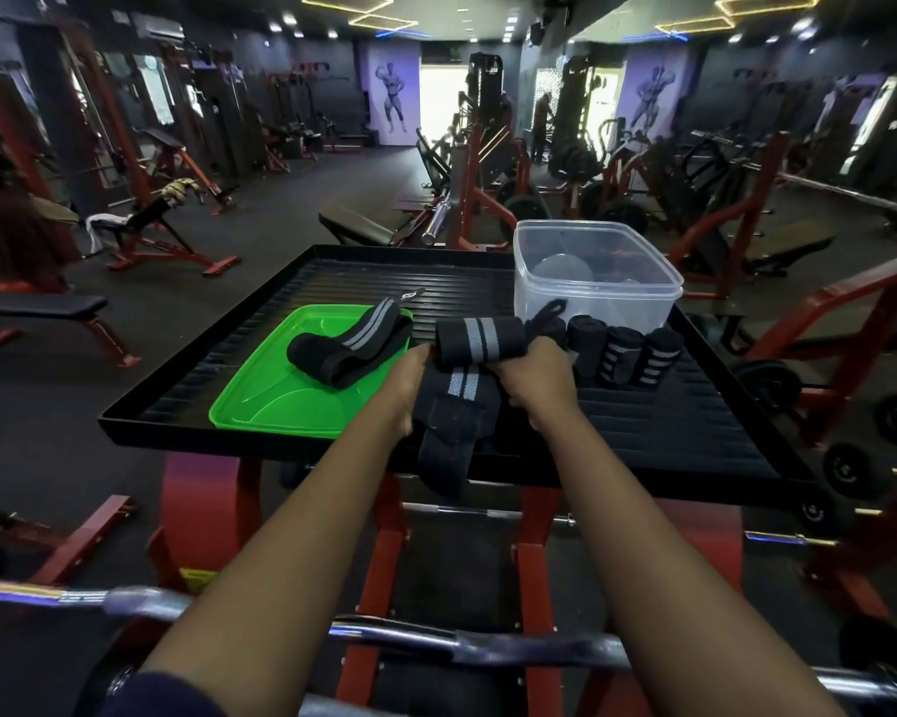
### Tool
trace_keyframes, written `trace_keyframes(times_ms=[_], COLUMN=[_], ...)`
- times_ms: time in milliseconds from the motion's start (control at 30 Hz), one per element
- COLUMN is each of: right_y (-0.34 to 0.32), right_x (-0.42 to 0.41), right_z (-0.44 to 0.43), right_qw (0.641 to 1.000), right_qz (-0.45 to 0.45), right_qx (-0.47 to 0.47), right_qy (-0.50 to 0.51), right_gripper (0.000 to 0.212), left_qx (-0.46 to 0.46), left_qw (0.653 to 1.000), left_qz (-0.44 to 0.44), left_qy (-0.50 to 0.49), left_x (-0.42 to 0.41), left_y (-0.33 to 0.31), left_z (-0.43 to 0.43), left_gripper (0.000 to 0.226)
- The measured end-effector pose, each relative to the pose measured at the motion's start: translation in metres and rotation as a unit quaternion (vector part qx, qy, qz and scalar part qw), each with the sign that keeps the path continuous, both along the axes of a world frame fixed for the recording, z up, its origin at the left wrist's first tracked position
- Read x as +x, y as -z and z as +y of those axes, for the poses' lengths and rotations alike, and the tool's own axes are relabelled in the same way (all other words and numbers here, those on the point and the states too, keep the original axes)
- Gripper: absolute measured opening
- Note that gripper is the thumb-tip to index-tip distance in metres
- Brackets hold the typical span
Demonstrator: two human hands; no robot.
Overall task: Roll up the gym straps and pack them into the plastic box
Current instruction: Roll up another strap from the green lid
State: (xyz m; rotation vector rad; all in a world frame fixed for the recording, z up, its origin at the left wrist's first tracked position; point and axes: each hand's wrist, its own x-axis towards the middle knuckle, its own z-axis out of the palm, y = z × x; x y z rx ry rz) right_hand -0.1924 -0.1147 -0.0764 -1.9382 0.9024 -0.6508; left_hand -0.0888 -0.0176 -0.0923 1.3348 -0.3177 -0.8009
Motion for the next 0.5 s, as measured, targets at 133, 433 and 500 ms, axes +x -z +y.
trace_keyframes(times_ms=[133,433,500], right_y=[0.002,-0.002,-0.006], right_x=[-0.002,0.016,0.019], right_z=[0.008,0.004,-0.001], right_qw=[0.984,0.981,0.988], right_qz=[-0.056,-0.083,-0.065], right_qx=[-0.155,-0.158,-0.128], right_qy=[0.069,-0.08,-0.053], right_gripper=[0.059,0.033,0.032], left_qx=[0.067,0.026,-0.005], left_qw=[0.991,0.995,0.996], left_qz=[-0.094,-0.096,-0.081], left_qy=[-0.074,-0.032,-0.033], left_x=[0.011,0.002,-0.002], left_y=[0.01,0.008,0.007], left_z=[0.001,0.005,0.005], left_gripper=[0.028,0.005,0.015])
